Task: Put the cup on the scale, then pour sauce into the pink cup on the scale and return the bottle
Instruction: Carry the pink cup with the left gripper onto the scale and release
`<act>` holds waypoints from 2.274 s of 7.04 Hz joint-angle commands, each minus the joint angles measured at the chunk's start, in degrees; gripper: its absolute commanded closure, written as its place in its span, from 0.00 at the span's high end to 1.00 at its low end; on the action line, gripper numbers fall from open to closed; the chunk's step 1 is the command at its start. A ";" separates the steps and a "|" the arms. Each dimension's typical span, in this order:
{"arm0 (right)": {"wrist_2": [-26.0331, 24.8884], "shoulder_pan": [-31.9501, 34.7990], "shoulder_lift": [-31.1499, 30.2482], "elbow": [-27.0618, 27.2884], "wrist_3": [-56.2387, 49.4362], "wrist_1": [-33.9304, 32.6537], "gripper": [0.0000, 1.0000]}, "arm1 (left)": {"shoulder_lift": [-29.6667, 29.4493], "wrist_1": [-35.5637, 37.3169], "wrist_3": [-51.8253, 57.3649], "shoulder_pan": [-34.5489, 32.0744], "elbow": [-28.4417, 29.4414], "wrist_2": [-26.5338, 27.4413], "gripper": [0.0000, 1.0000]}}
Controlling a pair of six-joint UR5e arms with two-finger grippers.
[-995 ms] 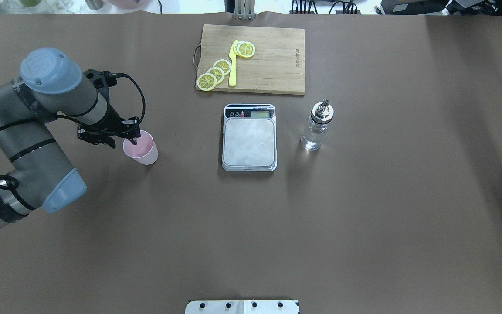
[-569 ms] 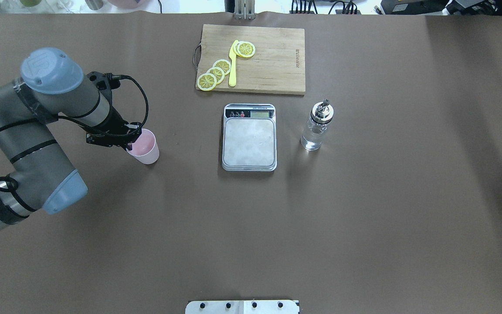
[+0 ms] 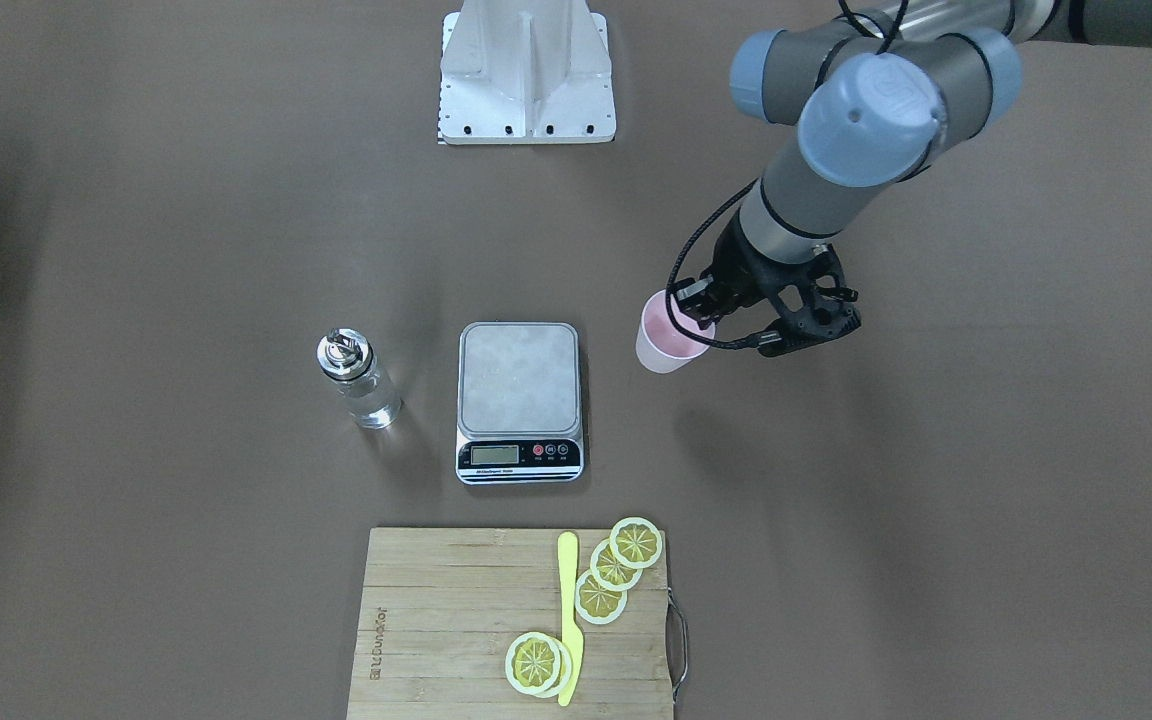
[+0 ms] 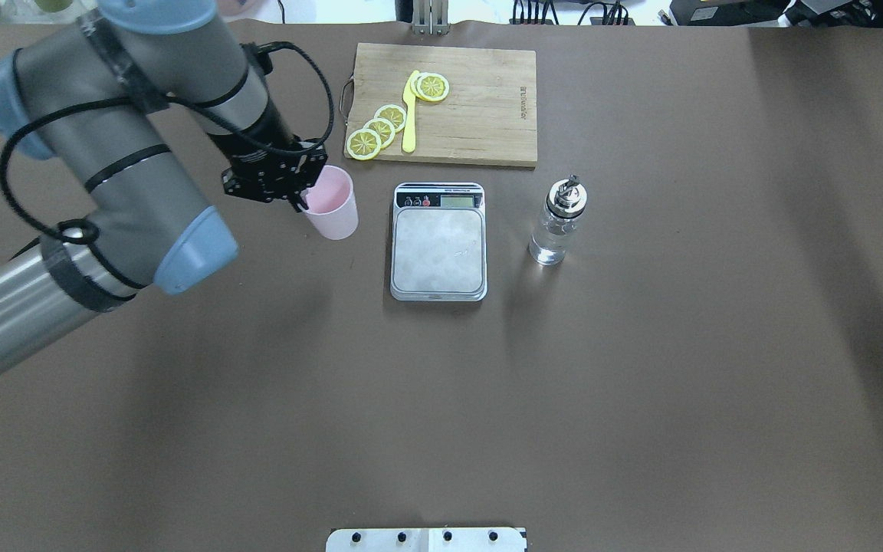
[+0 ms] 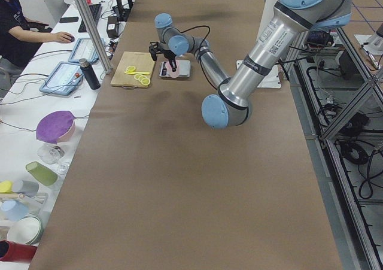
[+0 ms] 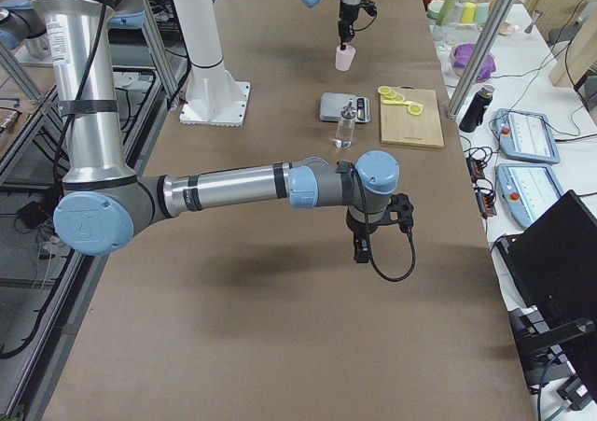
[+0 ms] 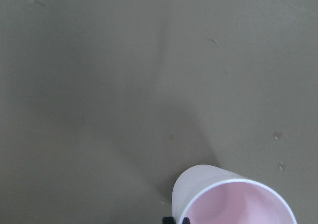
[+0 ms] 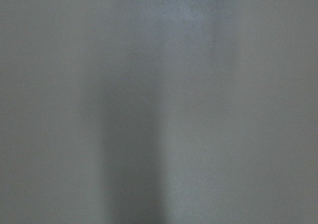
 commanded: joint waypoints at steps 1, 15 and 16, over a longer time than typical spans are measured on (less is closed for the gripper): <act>0.18 -0.08 -0.16 1.21 0.70 -0.14 1.00 | -12.25 0.49 -7.59 3.48 10.92 3.40 0.00; -5.36 -11.14 8.98 16.93 5.35 0.56 1.00 | 3.18 7.64 9.46 -10.00 -8.64 0.62 0.99; -3.35 -11.59 9.07 17.64 5.44 0.47 1.00 | 5.45 9.00 14.48 -12.99 -9.52 0.62 0.99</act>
